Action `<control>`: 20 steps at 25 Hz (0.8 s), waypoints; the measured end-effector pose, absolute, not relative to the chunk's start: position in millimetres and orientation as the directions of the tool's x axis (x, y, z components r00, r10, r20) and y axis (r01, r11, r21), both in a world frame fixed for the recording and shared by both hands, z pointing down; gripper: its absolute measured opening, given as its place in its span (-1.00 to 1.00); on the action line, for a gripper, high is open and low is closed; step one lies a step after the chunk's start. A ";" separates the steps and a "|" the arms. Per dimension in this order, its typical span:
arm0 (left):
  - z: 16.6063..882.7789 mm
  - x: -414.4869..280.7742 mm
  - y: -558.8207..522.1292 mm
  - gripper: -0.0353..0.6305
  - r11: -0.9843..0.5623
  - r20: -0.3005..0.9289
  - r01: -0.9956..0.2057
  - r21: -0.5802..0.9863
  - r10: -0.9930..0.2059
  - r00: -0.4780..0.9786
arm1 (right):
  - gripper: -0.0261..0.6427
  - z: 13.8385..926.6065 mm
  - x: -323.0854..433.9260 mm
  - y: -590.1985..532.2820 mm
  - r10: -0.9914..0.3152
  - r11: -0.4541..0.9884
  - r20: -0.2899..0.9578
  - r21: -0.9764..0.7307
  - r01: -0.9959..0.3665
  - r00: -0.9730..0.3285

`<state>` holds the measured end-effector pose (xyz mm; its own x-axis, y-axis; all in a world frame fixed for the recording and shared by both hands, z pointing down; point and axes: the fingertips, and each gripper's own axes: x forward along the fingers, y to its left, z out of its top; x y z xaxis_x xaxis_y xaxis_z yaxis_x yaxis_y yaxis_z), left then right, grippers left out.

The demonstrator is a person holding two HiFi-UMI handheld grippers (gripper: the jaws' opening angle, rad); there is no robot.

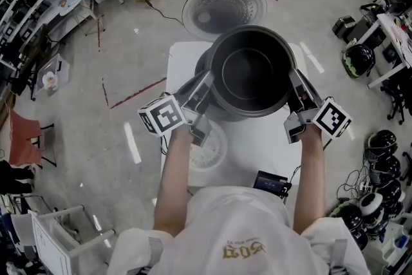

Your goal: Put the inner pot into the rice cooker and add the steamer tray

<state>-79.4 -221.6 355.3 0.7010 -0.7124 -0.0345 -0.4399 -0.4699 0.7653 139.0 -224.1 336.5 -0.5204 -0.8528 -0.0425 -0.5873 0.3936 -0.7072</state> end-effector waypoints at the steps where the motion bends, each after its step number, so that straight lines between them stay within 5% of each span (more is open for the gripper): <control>1: 357.3 -83.0 -223.9 -0.71 -0.465 -0.030 -0.442 0.767 -0.715 0.699 | -0.77 338.1 135.5 -227.2 -0.852 0.392 -0.038 -0.708 -0.588 -0.522; 20: 401.0 -109.2 -257.7 -0.72 -0.356 0.058 -0.480 0.802 -0.753 0.655 | -0.77 393.5 111.9 -268.6 -0.834 0.309 0.085 -0.746 -0.590 -0.545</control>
<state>-109.2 -257.7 401.0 0.6551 -0.7533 0.0578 -0.4796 -0.3555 0.8022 111.9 -268.6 393.5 -0.5448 -0.8342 0.0853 -0.5899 0.3089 -0.7461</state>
